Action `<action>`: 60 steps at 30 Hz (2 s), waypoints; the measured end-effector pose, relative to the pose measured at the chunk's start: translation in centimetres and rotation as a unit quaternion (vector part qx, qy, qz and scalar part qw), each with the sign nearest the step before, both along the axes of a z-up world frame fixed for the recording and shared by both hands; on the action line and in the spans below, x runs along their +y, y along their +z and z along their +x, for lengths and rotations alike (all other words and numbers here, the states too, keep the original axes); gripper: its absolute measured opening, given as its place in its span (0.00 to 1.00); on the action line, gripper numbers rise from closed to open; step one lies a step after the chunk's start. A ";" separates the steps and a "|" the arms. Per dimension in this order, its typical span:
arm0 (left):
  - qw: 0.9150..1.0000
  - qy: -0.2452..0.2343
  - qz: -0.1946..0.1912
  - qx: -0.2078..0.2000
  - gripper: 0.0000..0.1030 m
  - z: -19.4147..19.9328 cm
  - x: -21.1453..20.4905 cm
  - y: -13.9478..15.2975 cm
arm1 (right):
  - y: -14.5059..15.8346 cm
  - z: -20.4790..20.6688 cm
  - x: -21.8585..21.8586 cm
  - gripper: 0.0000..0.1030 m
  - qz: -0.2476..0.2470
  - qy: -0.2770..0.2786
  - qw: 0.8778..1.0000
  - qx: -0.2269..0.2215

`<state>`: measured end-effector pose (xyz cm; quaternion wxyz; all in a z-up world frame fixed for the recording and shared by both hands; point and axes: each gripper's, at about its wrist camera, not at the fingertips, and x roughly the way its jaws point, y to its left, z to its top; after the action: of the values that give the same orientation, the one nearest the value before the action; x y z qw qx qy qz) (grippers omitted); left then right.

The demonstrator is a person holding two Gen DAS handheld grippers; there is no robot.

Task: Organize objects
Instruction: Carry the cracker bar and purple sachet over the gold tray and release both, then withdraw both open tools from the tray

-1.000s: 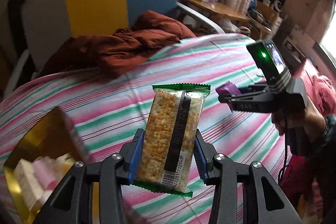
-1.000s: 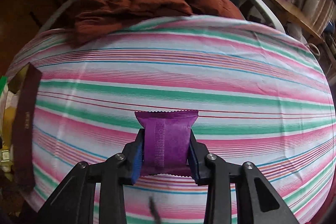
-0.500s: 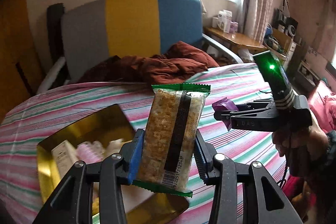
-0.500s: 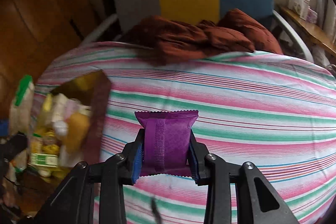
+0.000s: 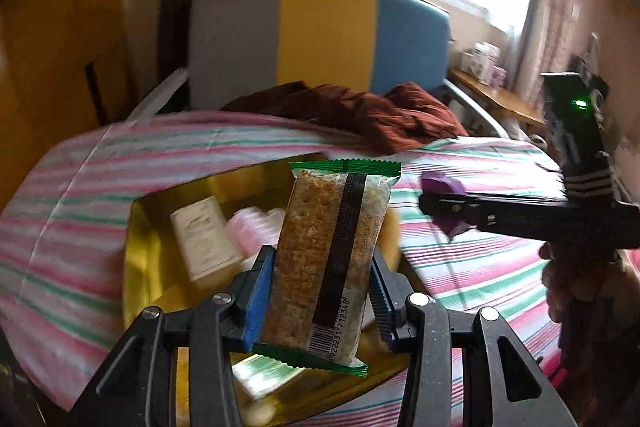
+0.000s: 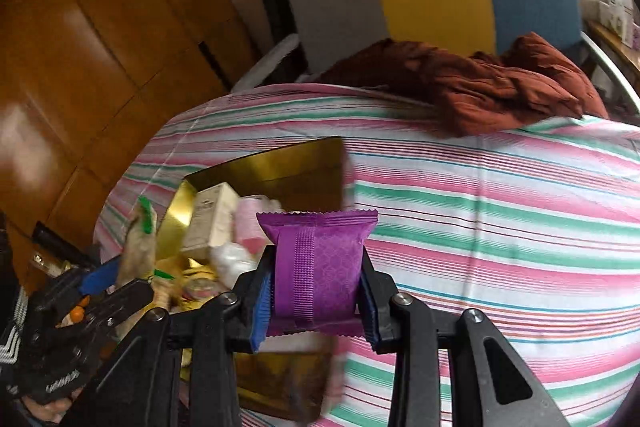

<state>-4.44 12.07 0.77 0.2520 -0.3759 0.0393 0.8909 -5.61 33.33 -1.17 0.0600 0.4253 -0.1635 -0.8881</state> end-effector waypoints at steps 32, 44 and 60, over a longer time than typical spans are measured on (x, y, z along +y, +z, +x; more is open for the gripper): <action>0.993 0.103 0.020 -0.055 0.64 -5.9 -5.8 -4.9 | -2.4 -5.5 -4.5 0.53 -0.002 -0.022 0.999 -0.034; 0.992 0.125 -0.009 0.017 0.83 -1.1 -7.5 -2.7 | -1.6 -0.7 -7.9 0.56 0.104 -0.020 0.994 0.010; 0.986 0.157 -0.039 0.044 1.00 3.7 -7.2 -2.8 | -3.2 4.8 -7.9 0.72 0.159 -0.081 0.983 0.036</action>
<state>-0.75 4.91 -1.98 0.0926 -0.3474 0.0253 0.9328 -0.81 25.39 -4.40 -0.0749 0.3822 -0.0517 -0.9196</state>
